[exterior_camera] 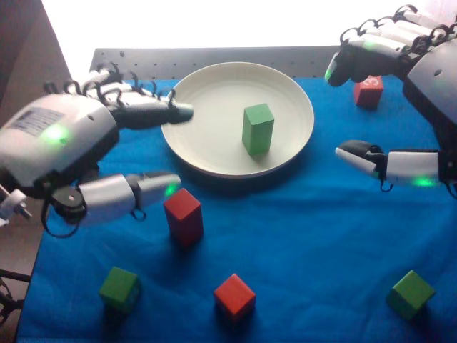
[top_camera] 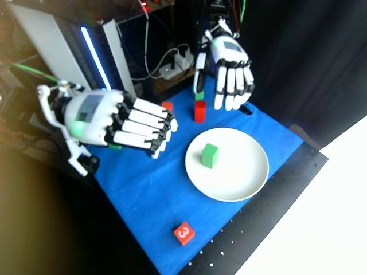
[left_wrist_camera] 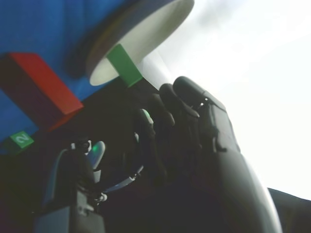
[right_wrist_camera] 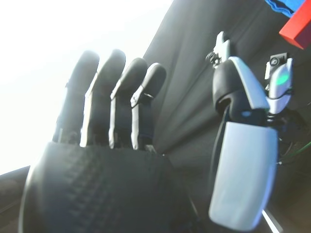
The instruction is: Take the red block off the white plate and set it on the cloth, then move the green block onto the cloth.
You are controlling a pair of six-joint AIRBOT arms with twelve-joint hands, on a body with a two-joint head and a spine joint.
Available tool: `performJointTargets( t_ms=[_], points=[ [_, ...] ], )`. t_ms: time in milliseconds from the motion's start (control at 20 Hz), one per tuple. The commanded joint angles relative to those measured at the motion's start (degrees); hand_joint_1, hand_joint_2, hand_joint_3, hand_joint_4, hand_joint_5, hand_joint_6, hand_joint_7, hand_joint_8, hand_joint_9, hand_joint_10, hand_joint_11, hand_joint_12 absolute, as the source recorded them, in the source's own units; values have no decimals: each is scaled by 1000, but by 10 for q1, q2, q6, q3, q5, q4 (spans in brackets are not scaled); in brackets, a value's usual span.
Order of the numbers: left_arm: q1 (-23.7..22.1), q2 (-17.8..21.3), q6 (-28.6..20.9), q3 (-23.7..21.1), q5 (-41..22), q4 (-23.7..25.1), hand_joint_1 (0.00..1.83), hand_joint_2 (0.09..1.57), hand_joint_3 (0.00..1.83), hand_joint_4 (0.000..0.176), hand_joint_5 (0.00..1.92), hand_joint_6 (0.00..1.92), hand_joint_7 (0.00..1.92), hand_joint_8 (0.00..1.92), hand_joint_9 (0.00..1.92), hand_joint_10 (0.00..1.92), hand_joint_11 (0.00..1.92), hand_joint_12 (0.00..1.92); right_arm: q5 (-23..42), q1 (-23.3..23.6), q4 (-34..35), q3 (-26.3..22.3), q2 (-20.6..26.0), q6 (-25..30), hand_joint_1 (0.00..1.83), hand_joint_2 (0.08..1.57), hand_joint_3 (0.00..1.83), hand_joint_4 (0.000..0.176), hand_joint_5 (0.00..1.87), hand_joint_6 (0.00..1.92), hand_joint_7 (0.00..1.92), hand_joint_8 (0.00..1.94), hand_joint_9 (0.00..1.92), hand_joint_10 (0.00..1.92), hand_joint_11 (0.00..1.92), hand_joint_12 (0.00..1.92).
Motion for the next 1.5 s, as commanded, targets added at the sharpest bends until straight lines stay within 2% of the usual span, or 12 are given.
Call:
performJointTargets(
  t_ms=[0, 100, 250, 300, 450, 650, 800, 950, 1050, 1250, 1350, 1450],
  points=[
    [-9, 4, 0, 2, -87, 5, 406, 1263, 0, 82, 364, 0, 392, 0, 297, 253, 0, 1104, -68, 4, -9, 4, 2, 1, 981, 814, 326, 0, 392, 1016, 406, 1215, 362, 1400, 234, 1741],
    [-10, 7, 1, 6, -102, -4, 266, 1290, 7, 99, 348, 0, 401, 3, 338, 230, 0, 1208, -64, 4, -3, 16, -2, 1, 1004, 869, 219, 0, 406, 920, 417, 1147, 362, 1303, 175, 1676],
    [-17, 7, 2, 11, -112, -10, 268, 1317, 0, 71, 367, 5, 424, 7, 372, 182, 0, 1132, -48, 16, 5, 34, -14, 1, 1051, 941, 90, 0, 400, 968, 416, 1154, 340, 1319, 184, 1650],
    [-21, 7, 2, 14, -113, -11, 295, 1316, 0, 79, 372, 5, 433, 8, 372, 171, 0, 1097, -43, 21, 8, 41, -19, 1, 1028, 964, 76, 0, 396, 927, 429, 1063, 362, 1250, 231, 1613],
    [-34, 7, 25, 17, -115, -18, 381, 1312, 0, 71, 413, 5, 469, 5, 454, 79, 21, 1156, -1, 44, 21, 72, -42, 1, 989, 1001, 20, 0, 445, 447, 503, 535, 403, 931, 199, 1563],
    [-42, 7, 30, 20, -114, -20, 539, 1330, 0, 28, 454, 6, 513, 9, 523, 73, 46, 1258, 35, 59, 38, 102, -70, 1, 959, 1017, 1, 0, 511, 190, 521, 229, 298, 918, 133, 1611],
    [-43, 7, 30, 21, -112, -22, 638, 1318, 0, 2, 490, 15, 544, 17, 548, 79, 72, 1278, 64, 77, 38, 124, -94, 1, 925, 985, 0, 0, 532, 74, 529, 93, 297, 757, 66, 1532],
    [-46, 7, 30, 21, -111, -23, 606, 1308, 0, 28, 507, 14, 576, 20, 573, 82, 118, 1362, 92, 94, 38, 145, -119, 1, 973, 977, 0, 0, 583, 26, 617, 65, 306, 875, 55, 1559],
    [-47, 7, 30, 21, -111, -23, 597, 1305, 0, 18, 524, 12, 587, 15, 582, 84, 119, 1403, 108, 101, 38, 155, -131, 1, 915, 967, 0, 0, 619, 32, 649, 70, 367, 916, 143, 1568],
    [-48, 7, 30, 21, -113, -24, 592, 1312, 3, 41, 526, 6, 575, 4, 561, 87, 75, 1476, 139, 115, 38, 176, -159, 1, 890, 941, 0, 0, 648, 20, 698, 78, 407, 1007, 269, 1620],
    [-48, 6, 30, 21, -113, -25, 548, 1321, 5, 38, 535, 9, 564, 1, 549, 90, 67, 1478, 152, 119, 37, 186, -171, 1, 914, 940, 0, 0, 648, 12, 714, 103, 387, 1140, 244, 1705],
    [-48, 5, 30, 21, -114, -25, 526, 1330, 1, 36, 556, 12, 569, 4, 549, 114, 112, 1444, 160, 123, 37, 192, -179, 1, 943, 942, 1, 0, 636, 2, 686, 98, 380, 1064, 192, 1673]
  ],
)
